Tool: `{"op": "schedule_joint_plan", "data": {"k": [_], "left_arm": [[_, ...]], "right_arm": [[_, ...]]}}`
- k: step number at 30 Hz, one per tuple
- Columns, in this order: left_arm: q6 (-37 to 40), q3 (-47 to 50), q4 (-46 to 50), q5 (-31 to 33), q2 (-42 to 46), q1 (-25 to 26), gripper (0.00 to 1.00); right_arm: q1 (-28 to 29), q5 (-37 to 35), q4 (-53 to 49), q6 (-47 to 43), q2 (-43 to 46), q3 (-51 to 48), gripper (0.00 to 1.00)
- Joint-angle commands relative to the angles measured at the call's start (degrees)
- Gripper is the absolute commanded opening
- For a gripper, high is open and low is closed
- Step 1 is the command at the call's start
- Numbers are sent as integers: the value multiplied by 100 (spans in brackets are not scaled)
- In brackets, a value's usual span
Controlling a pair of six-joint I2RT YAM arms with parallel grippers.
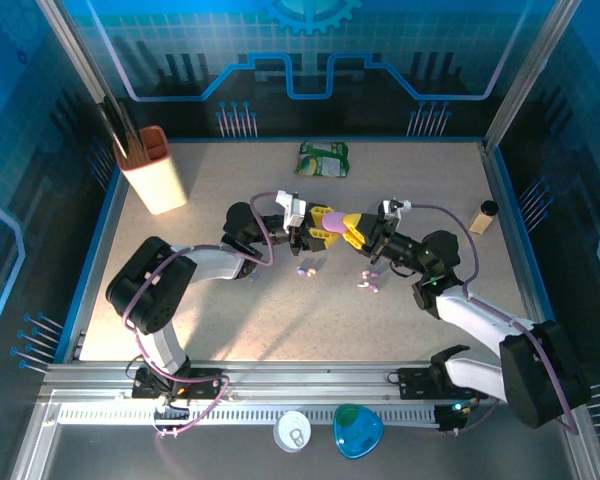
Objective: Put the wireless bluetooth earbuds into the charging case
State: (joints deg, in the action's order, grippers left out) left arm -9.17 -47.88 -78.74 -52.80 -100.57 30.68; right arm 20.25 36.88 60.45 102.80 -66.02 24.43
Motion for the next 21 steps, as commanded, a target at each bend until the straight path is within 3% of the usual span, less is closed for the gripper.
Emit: {"op": "schedule_joint_plan", "data": {"k": [1, 5, 7, 9, 12, 18, 21], "left_arm": [[-85, -108, -159, -183, 104, -10, 34], [-104, -92, -159, -170, 139, -14, 31], [-85, -80, -164, -144, 135, -18, 31], [-72, -44, -159, -93, 140, -39, 31], [-61, 40, -161, -21, 177, -80, 32], [-114, 282, -151, 51, 299, -234, 32], [-122, 469, -155, 102, 371, -298, 32]], "right_arm": [[84, -15, 104, -87, 24, 151, 11], [79, -31, 67, -87, 37, 150, 15], [75, -15, 60, -85, 49, 165, 28], [41, -10, 32, -117, 86, 162, 50], [-74, 18, -306, -341, 277, 163, 69], [-563, 164, -1505, -1355, 862, 212, 82], [-854, 377, -3071, -2821, 1304, 542, 87]]}}
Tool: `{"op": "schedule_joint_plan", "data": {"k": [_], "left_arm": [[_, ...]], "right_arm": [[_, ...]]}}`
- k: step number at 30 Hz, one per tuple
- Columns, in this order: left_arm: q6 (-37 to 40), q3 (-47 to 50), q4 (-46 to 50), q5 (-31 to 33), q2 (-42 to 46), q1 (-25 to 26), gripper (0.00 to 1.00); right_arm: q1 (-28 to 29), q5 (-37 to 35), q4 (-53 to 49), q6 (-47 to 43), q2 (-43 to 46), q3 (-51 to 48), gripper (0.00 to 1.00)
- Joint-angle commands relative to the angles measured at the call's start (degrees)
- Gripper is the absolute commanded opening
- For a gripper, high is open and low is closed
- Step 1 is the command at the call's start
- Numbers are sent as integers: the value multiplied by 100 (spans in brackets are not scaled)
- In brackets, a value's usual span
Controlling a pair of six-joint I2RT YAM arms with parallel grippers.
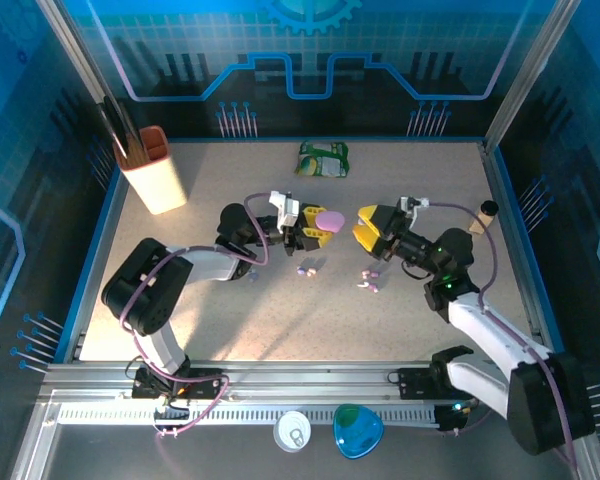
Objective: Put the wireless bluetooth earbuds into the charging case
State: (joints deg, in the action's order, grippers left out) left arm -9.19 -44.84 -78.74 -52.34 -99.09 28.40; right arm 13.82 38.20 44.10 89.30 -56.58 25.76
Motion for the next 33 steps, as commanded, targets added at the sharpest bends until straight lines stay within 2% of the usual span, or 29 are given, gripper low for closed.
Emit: {"op": "schedule_joint_plan", "data": {"k": [1, 5, 9, 12, 15, 21, 26, 33], "left_arm": [[-100, 219, -153, 57, 240, -93, 32], [-80, 447, -155, 65, 297, -201, 32], [-139, 478, -152, -57, 311, -261, 32], [-268, 468, -152, -57, 411, -283, 32], [-429, 432, -150, -147, 490, -301, 32], [-459, 489, -150, -373, 571, -327, 32], [-479, 511, -150, -442, 703, -328, 31], [-430, 546, -151, -537, 742, -330, 31]], "right_arm": [[-262, 324, -1890, -2097, 464, 534, 89], [-251, 415, -3875, -4985, 674, 1372, 97], [80, 33, -5067, -7286, 564, 2056, 100], [515, -424, -5711, -8628, 337, 2564, 100], [989, -935, -6118, -9551, 80, 2965, 100], [1539, -1631, -6043, -10244, -275, 3199, 100], [1665, -2095, -5870, -10226, -506, 3315, 100], [1660, -2384, -5592, -9896, -699, 3399, 100]]}}
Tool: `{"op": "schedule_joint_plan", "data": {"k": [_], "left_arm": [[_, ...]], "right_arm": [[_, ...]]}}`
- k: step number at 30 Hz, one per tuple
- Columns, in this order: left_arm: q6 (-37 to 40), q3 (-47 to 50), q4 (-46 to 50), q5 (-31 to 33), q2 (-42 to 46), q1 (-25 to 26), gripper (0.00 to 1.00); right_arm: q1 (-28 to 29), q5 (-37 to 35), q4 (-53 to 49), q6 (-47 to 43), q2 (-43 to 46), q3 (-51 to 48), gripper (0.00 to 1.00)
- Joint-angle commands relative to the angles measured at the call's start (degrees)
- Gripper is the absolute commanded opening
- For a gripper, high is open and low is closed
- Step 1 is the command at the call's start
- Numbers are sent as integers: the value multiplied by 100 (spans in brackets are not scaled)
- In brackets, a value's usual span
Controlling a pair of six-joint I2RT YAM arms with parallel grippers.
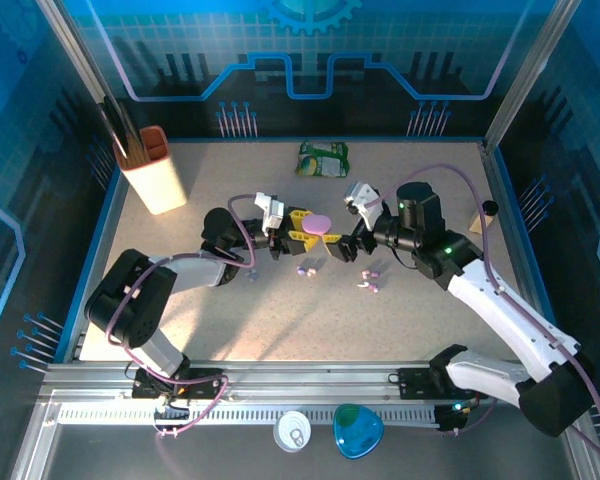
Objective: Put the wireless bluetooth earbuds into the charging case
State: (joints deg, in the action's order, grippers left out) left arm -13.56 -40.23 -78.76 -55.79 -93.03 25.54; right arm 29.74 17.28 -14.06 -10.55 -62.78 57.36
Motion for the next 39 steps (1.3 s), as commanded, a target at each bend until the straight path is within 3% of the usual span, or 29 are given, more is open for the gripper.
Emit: {"op": "schedule_joint_plan", "data": {"k": [1, 4, 9, 14, 24, 28, 30, 34, 39], "left_arm": [[3, 85, -148, -202, 132, -46, 31], [10, 94, -150, -202, 128, -47, 31], [5, 69, -156, -141, -54, -173, 31], [-33, 37, -148, -153, -86, -309, 31], [112, 213, 472, -27, 298, -462, 31], [-61, 375, 197, 45, 260, -454, 30], [-44, 522, 141, 99, 259, -453, 31], [-221, 819, -133, 366, 418, -456, 31], [107, 1155, -148, 401, 857, -331, 31]], "right_arm": [[59, -358, 235, 119, -105, 257, 100], [-49, -351, 352, 286, -163, 293, 100], [-202, 302, 505, 453, -245, 339, 100], [-383, -12, 882, 1094, -345, 362, 100], [-584, 358, 1246, 2258, -550, 401, 99], [-390, 895, 998, 1661, -280, 291, 100], [-250, 1062, 597, 942, -87, 173, 100], [223, 281, -390, 96, 68, 414, 100], [462, 180, -78, 219, 38, 549, 100]]}}
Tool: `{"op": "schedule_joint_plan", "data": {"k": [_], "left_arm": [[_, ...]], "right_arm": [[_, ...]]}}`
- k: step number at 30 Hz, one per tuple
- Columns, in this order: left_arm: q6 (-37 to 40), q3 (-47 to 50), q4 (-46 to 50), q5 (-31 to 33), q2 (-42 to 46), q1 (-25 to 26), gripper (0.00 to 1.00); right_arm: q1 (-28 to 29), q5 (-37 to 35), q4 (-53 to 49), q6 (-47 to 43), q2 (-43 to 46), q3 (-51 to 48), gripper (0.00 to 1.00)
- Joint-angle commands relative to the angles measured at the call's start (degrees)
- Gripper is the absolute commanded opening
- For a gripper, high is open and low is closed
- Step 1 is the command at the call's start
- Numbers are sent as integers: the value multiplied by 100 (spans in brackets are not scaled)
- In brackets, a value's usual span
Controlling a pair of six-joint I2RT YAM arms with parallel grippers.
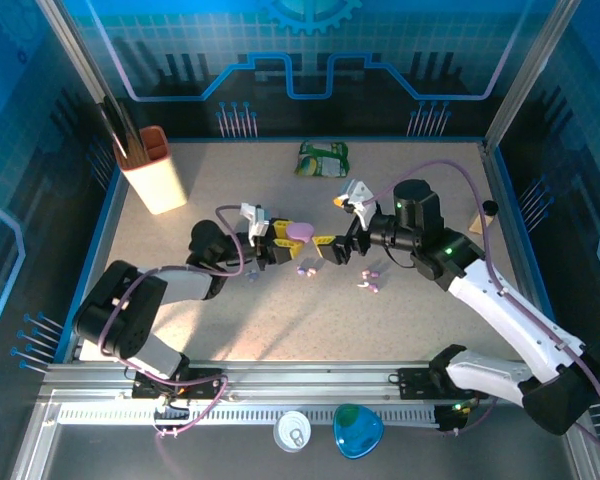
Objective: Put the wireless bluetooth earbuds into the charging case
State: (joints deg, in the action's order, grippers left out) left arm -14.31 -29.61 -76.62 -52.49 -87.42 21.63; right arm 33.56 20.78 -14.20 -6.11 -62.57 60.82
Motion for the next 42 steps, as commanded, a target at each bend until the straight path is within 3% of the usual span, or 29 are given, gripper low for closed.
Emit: {"op": "schedule_joint_plan", "data": {"k": [1, 5, 15, 22, 42], "left_arm": [[197, 116, -367, 43, 330, 66, 31], [130, 165, -362, -67, 458, 78, 32], [106, 192, -362, -108, 559, 75, 33], [93, 235, -358, -162, 625, 87, 33], [74, 306, -362, -172, 864, 140, 34]], "right_arm": [[121, -182, -65, -255, -45, 264, 100], [415, -464, -233, -625, -447, 560, 100], [766, -331, 166, -797, -881, 513, 100], [622, -1296, 647, -432, -827, 288, 100], [187, -1112, 1050, 101, -971, 419, 100]]}}
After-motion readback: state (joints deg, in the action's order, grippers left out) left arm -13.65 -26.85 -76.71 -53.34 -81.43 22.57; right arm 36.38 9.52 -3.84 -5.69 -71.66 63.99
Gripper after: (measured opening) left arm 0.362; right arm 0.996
